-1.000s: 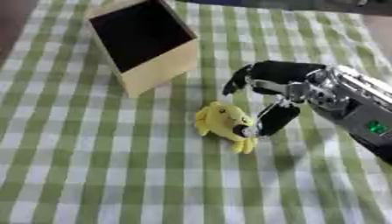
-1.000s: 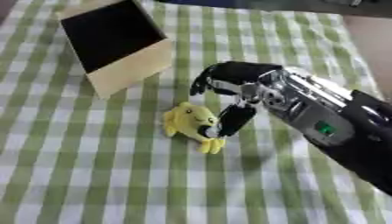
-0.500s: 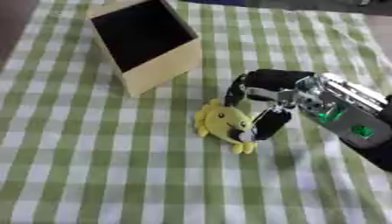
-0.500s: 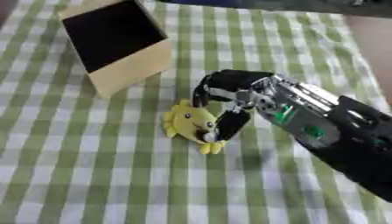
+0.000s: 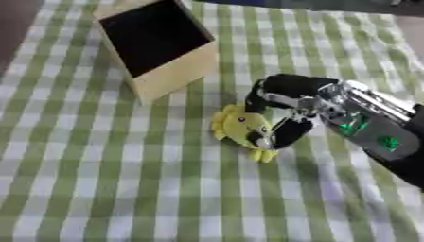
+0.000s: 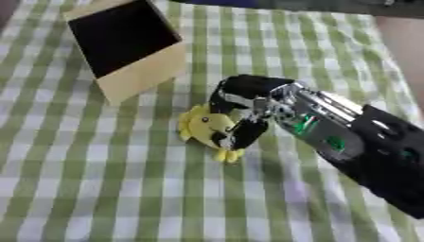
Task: Pick up objects on the table and place them in the box.
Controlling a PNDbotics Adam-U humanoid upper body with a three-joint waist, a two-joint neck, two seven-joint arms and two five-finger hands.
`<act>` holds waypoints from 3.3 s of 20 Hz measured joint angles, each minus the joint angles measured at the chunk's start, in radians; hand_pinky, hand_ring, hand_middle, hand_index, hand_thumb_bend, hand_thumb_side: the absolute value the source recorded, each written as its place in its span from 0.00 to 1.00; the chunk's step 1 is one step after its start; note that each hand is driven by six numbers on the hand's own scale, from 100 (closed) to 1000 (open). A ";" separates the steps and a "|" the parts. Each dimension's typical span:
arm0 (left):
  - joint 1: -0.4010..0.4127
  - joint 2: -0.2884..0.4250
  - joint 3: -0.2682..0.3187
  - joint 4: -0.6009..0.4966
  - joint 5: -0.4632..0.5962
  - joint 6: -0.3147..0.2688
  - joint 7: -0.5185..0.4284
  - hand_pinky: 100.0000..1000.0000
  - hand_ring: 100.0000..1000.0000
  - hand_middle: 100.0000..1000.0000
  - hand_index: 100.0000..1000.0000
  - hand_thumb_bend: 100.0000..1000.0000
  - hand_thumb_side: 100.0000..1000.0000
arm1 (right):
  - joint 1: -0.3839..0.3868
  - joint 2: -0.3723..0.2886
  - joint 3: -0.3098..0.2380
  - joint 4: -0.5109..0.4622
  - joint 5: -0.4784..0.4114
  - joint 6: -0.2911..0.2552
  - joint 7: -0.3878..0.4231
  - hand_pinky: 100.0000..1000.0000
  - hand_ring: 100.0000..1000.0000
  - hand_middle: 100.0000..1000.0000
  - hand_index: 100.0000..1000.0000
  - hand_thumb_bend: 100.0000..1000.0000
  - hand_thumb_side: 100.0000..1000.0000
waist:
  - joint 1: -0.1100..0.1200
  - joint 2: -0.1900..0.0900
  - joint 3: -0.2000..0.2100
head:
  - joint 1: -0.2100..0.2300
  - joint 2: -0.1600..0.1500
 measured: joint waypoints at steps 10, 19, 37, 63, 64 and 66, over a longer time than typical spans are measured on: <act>0.000 0.000 0.000 0.000 0.000 0.000 0.000 0.64 0.69 0.66 0.75 0.39 0.54 | -0.004 -0.064 -0.072 -0.149 -0.093 0.105 0.028 0.66 0.61 0.47 0.58 0.00 0.00 | 0.000 0.000 -0.009 | 0.002 0.000; 0.000 0.000 0.000 0.000 0.000 0.000 0.000 0.64 0.69 0.66 0.75 0.39 0.54 | -0.100 -0.085 -0.148 -0.208 -0.095 0.126 0.009 0.68 0.61 0.47 0.58 0.00 0.00 | -0.004 -0.001 -0.010 | 0.003 -0.001; -0.017 0.000 0.000 0.000 0.009 -0.003 -0.012 0.64 0.69 0.66 0.75 0.39 0.54 | -0.418 0.150 -0.213 0.266 0.046 -0.086 -0.052 0.69 0.62 0.47 0.58 0.00 0.00 | -0.012 -0.001 0.019 | -0.060 -0.034; -0.046 -0.009 -0.016 0.000 0.031 0.005 -0.041 0.64 0.69 0.66 0.74 0.38 0.54 | -0.509 0.481 -0.372 0.835 0.336 -0.312 -0.250 0.69 0.63 0.48 0.59 0.00 0.00 | -0.039 0.012 0.098 | -0.116 -0.045; -0.046 -0.009 -0.018 0.000 0.031 0.005 -0.041 0.64 0.69 0.66 0.74 0.38 0.54 | -0.509 0.484 -0.373 0.845 0.346 -0.320 -0.252 0.69 0.63 0.48 0.59 0.00 0.00 | -0.039 0.012 0.100 | -0.117 -0.045; -0.046 -0.009 -0.018 0.000 0.031 0.006 -0.043 0.64 0.69 0.66 0.74 0.38 0.54 | -0.509 0.491 -0.378 0.864 0.368 -0.334 -0.253 0.69 0.64 0.48 0.59 0.00 0.00 | -0.040 0.013 0.100 | -0.119 -0.045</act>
